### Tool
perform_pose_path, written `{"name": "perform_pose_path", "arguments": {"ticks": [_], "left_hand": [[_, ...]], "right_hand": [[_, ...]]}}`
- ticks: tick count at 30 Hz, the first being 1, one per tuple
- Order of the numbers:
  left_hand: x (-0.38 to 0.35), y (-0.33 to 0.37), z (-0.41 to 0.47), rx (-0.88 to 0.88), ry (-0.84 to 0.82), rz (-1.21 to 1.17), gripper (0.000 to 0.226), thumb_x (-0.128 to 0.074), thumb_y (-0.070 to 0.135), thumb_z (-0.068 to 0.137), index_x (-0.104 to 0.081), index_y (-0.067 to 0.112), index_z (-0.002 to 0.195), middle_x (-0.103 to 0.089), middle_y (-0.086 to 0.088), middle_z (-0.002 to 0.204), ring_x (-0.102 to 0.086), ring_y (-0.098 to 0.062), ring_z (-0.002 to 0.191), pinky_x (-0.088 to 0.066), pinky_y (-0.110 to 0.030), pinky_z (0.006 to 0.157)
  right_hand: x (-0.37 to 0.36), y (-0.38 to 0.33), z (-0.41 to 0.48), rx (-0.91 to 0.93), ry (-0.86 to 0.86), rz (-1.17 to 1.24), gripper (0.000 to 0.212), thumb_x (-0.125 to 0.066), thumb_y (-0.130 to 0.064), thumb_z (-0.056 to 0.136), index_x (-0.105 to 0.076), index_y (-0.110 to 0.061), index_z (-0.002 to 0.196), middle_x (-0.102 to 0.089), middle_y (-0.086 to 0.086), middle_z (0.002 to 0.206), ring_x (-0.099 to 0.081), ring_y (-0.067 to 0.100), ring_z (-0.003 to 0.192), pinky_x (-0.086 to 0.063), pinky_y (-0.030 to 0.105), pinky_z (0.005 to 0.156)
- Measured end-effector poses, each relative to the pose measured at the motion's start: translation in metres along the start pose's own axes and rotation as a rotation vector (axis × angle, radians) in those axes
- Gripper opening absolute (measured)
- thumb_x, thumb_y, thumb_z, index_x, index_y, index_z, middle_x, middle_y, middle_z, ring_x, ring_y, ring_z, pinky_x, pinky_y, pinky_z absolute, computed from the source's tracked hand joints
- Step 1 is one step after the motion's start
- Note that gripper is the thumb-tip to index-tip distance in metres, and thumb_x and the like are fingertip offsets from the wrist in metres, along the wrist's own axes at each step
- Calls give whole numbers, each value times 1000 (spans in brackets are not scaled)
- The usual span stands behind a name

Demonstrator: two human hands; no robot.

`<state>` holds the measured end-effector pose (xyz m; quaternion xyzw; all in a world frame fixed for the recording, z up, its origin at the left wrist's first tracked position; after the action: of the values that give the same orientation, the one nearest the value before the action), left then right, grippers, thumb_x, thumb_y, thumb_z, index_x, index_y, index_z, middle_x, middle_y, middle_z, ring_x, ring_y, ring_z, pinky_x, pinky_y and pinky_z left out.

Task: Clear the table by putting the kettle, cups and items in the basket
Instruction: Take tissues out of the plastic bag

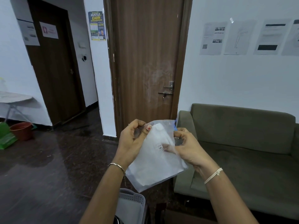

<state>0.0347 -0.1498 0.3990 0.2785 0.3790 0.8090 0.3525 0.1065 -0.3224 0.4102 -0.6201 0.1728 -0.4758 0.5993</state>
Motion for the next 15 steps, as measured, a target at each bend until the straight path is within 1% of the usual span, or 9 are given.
{"name": "perform_pose_path", "arguments": {"ticks": [1, 2, 4, 6, 7, 10, 12, 14, 15], "left_hand": [[-1, -2, 0, 6, 0, 6, 23, -59, 53, 79, -63, 31, 85, -65, 21, 87, -62, 4, 84, -49, -7, 69], [-2, -4, 1, 14, 5, 16, 25, -60, 55, 77, -63, 31, 83, -65, 20, 85, -61, 4, 82, -50, -8, 68], [-3, -9, 2, 38, 26, 41, 31, -62, 59, 73, -63, 29, 80, -65, 16, 82, -61, -2, 80, -53, -13, 69], [-2, -14, 3, 65, 56, 63, 34, -63, 60, 71, -64, 27, 79, -65, 12, 80, -61, -8, 80, -54, -17, 69], [-1, -16, 4, 75, 69, 68, 34, -63, 59, 71, -64, 25, 78, -66, 10, 79, -61, -11, 79, -53, -18, 67], [2, -22, 5, 108, 79, 66, 32, -68, 49, 72, -65, 18, 77, -66, -2, 76, -59, -21, 71, -51, -22, 62], [3, -25, 5, 124, 80, 79, 27, -72, 43, 74, -66, 16, 76, -65, -6, 74, -55, -17, 67, -49, -21, 59], [3, -27, 5, 132, 72, 91, 23, -73, 37, 76, -66, 15, 76, -66, -7, 74, -54, -17, 66, -48, -21, 58], [2, -28, 5, 137, 64, 94, 22, -74, 36, 76, -67, 15, 76, -66, -8, 74, -55, -18, 66, -48, -21, 59]], "right_hand": [[-2, 1, 1, -2, -32, 17, 20, -85, -26, 70, -71, -31, 84, -46, -6, 120, -53, 6, 101, -52, 12, 68], [-3, 2, 2, 3, -54, 21, 18, -83, -26, 72, -72, -32, 84, -46, -6, 120, -53, 6, 101, -53, 12, 67], [-5, 6, 6, -2, -55, 12, 15, -80, -29, 76, -74, -26, 89, -48, -5, 120, -55, 11, 103, -57, 21, 76], [-4, 13, 9, -37, -11, 15, 22, -78, -31, 79, -74, -15, 94, -50, -4, 118, -57, 17, 104, -58, 35, 86], [-3, 16, 11, -51, 16, 16, 25, -77, -32, 80, -73, -12, 93, -51, -3, 116, -57, 19, 104, -57, 39, 88], [2, 24, 14, -43, 94, 2, 13, -72, -27, 85, -71, -15, 90, -52, 0, 117, -57, 19, 106, -55, 37, 90], [4, 28, 16, -40, 133, -6, 6, -71, -26, 86, -67, -21, 85, -51, 0, 120, -54, 19, 110, -52, 31, 87], [5, 32, 17, -28, 174, -24, 8, -72, -27, 83, -67, -21, 84, -48, -3, 121, -49, 18, 114, -50, 30, 88], [6, 34, 18, -8, 202, -50, 11, -74, -28, 82, -69, -19, 86, -47, -6, 120, -46, 17, 116, -50, 33, 93]]}}
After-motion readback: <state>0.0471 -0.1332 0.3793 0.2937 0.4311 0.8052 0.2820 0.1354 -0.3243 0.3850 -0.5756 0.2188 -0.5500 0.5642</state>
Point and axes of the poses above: each hand's wrist, its own z-axis towards the middle knuckle, its own x-axis out of the back of the hand, y = z × x, the point moved 3 cm from there along z, towards the middle knuckle
